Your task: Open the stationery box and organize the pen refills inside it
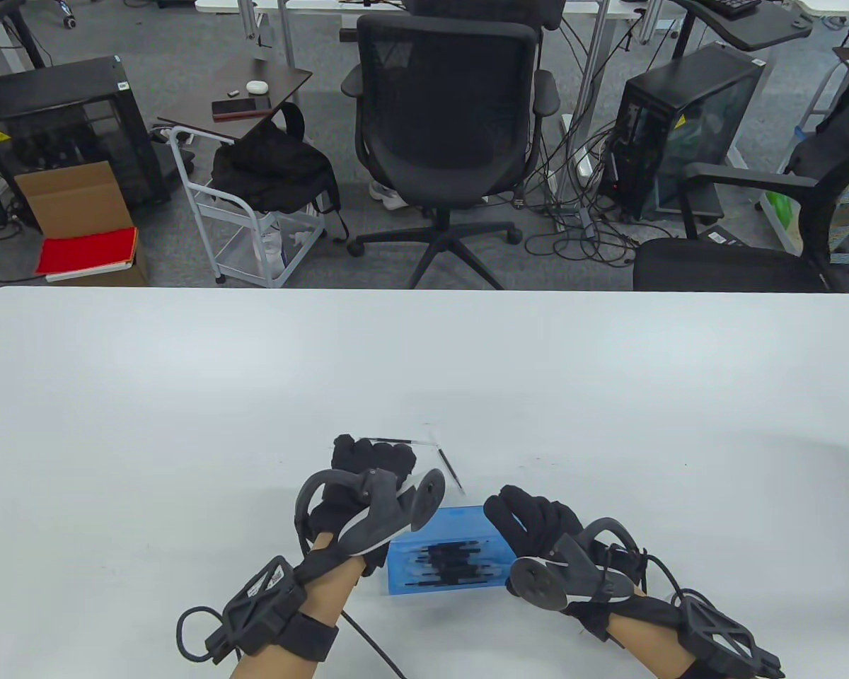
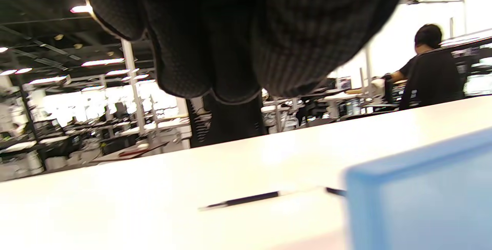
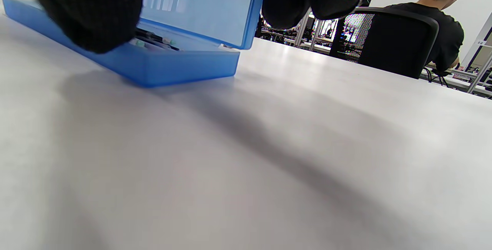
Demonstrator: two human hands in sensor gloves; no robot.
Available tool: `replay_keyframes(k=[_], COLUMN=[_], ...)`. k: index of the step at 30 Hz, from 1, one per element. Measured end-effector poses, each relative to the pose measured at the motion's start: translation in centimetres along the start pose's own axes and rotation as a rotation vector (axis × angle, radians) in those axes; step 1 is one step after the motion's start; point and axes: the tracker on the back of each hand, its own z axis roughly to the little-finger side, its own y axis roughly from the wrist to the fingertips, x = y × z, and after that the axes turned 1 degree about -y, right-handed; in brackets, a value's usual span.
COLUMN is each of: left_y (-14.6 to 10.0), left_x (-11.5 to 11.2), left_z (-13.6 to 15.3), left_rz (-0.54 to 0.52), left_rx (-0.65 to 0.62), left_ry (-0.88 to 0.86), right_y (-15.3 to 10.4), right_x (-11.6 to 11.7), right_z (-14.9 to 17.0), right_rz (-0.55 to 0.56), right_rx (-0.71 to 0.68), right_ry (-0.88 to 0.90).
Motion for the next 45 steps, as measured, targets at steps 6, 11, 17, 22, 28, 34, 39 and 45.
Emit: replay_keyframes(k=[6,11,17,22,28,34,39,45], left_y=[2.7,4.5,6.0,6.6,7.1,7.3,7.4,7.7], left_x=[-2.9,-5.3,-7.5,-8.7,-9.6,-9.8,-9.7,-9.9], left_z=[1.3,1.8,2.0,1.7,0.8,0.1,0.1,0.1], left_rz=[0.108,0.217,0.295,0.324,0.358,0.337,0.342,0.315], left_rx=[0.143,0.222,0.267,0.260,0.216,0.179,0.181,0.183], left_ry=[-0.041,-0.057,-0.063,-0.033,-0.008,0.028,0.026,0.035], right_y=[0.0,0.0,0.0,0.0,0.0,0.0,0.0,0.0], right_x=[0.0,0.0,0.0,0.0,0.0,0.0,0.0,0.0], right_z=[0.0,0.0,0.0,0.0,0.0,0.0,0.0,0.0], right_rz=[0.000,-0.001,-0.001,-0.002,-0.002,-0.002,-0.002,-0.003], right_rx=[0.000,0.001,0.002,0.002,0.003,0.003,0.003,0.006], right_ry=[0.000,0.000,-0.003,0.000,-0.002,-0.002,-0.002,-0.004])
